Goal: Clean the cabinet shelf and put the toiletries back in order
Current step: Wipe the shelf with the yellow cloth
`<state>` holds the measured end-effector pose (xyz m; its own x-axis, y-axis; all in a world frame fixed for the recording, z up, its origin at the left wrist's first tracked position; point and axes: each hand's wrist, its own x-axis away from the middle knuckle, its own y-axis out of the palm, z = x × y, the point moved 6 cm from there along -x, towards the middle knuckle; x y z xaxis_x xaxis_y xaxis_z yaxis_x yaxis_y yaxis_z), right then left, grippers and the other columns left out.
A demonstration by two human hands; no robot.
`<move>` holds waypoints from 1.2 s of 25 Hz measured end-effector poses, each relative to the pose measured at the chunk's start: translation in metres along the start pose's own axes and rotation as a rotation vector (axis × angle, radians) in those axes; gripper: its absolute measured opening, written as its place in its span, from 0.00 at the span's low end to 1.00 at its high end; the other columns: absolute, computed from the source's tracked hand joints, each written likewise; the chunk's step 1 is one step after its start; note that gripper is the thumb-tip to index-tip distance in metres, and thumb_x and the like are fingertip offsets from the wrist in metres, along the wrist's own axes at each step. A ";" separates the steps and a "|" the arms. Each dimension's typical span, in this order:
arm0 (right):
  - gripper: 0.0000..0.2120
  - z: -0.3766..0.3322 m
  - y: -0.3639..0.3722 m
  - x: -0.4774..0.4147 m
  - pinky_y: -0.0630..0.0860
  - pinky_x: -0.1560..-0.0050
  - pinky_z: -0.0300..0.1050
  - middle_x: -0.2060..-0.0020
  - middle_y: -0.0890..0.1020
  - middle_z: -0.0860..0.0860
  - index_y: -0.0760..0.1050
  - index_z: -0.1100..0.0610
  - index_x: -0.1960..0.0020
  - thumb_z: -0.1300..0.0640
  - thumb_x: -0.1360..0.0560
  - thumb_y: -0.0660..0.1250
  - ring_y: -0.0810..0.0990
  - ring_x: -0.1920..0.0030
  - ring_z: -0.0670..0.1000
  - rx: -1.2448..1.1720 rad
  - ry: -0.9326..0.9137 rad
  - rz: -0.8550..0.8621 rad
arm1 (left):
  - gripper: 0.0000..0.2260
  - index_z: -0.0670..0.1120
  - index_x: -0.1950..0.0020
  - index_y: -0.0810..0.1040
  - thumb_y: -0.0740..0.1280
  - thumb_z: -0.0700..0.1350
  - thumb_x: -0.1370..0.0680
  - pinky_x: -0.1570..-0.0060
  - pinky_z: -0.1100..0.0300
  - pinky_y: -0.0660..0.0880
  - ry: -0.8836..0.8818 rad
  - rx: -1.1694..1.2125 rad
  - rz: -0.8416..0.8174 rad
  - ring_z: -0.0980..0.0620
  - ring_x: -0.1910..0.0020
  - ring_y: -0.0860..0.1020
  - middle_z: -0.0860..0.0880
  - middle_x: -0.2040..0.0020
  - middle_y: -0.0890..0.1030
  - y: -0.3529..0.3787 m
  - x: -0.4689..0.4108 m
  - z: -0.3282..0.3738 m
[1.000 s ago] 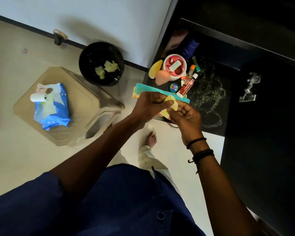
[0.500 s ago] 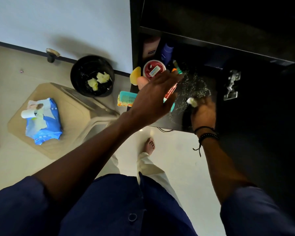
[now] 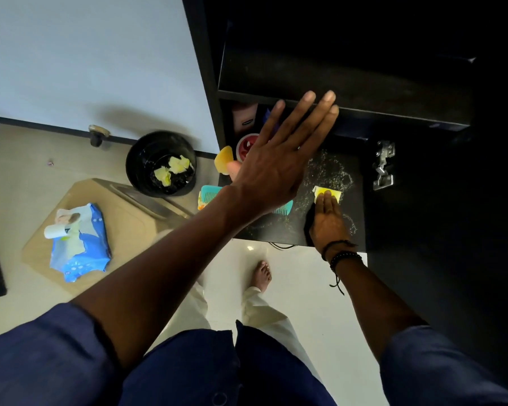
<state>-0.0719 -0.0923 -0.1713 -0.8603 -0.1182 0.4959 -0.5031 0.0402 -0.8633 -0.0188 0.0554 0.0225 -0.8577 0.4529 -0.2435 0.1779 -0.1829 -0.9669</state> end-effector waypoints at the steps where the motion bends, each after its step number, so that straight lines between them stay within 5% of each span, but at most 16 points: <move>1: 0.28 0.006 -0.010 -0.011 0.43 0.23 0.51 0.26 0.51 0.69 0.46 0.73 0.27 0.62 0.22 0.48 0.48 0.24 0.64 -0.006 0.019 0.014 | 0.35 0.43 0.23 0.51 0.63 0.43 0.26 0.25 0.45 0.47 -0.014 -0.028 -0.007 0.44 0.23 0.50 0.43 0.22 0.53 0.000 -0.003 0.001; 5: 0.33 0.039 -0.047 -0.076 0.48 0.23 0.49 0.25 0.52 0.65 0.47 0.69 0.25 0.58 0.23 0.57 0.49 0.24 0.61 0.036 0.070 -0.004 | 0.41 0.42 0.22 0.48 0.65 0.43 0.31 0.25 0.43 0.45 -0.055 -0.020 -0.064 0.43 0.23 0.47 0.43 0.22 0.49 0.000 -0.007 0.006; 10: 0.28 0.060 -0.075 -0.136 0.67 0.30 0.54 0.30 0.67 0.62 0.60 0.61 0.28 0.58 0.26 0.62 0.67 0.30 0.62 -0.083 0.218 -0.075 | 0.44 0.43 0.22 0.45 0.68 0.47 0.32 0.25 0.43 0.45 -0.064 0.010 -0.126 0.44 0.23 0.44 0.44 0.21 0.47 0.000 -0.006 0.008; 17: 0.28 0.007 -0.018 -0.036 0.47 0.24 0.51 0.23 0.50 0.57 0.48 0.59 0.23 0.59 0.21 0.50 0.49 0.23 0.58 -0.086 0.053 0.052 | 0.38 0.42 0.22 0.46 0.51 0.55 0.29 0.26 0.42 0.45 -0.087 0.032 -0.136 0.42 0.23 0.45 0.43 0.21 0.48 0.003 -0.006 0.009; 22: 0.28 -0.004 -0.006 0.009 0.46 0.24 0.50 0.23 0.49 0.56 0.47 0.60 0.23 0.63 0.21 0.50 0.49 0.23 0.58 -0.044 0.028 0.076 | 0.47 0.43 0.22 0.44 0.69 0.51 0.32 0.26 0.41 0.46 -0.079 0.013 -0.157 0.42 0.23 0.43 0.43 0.21 0.46 0.008 -0.006 0.008; 30: 0.31 0.031 -0.077 -0.133 0.63 0.29 0.54 0.25 0.60 0.58 0.52 0.55 0.24 0.59 0.25 0.59 0.62 0.27 0.60 0.009 0.109 0.029 | 0.53 0.45 0.23 0.41 0.75 0.48 0.36 0.26 0.41 0.47 -0.100 0.004 -0.146 0.45 0.23 0.39 0.45 0.21 0.45 0.009 -0.005 0.008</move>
<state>0.0833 -0.1109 -0.1738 -0.8787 -0.0087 0.4773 -0.4773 0.0330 -0.8781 -0.0173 0.0443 0.0156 -0.9179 0.3862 -0.0917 0.0465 -0.1248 -0.9911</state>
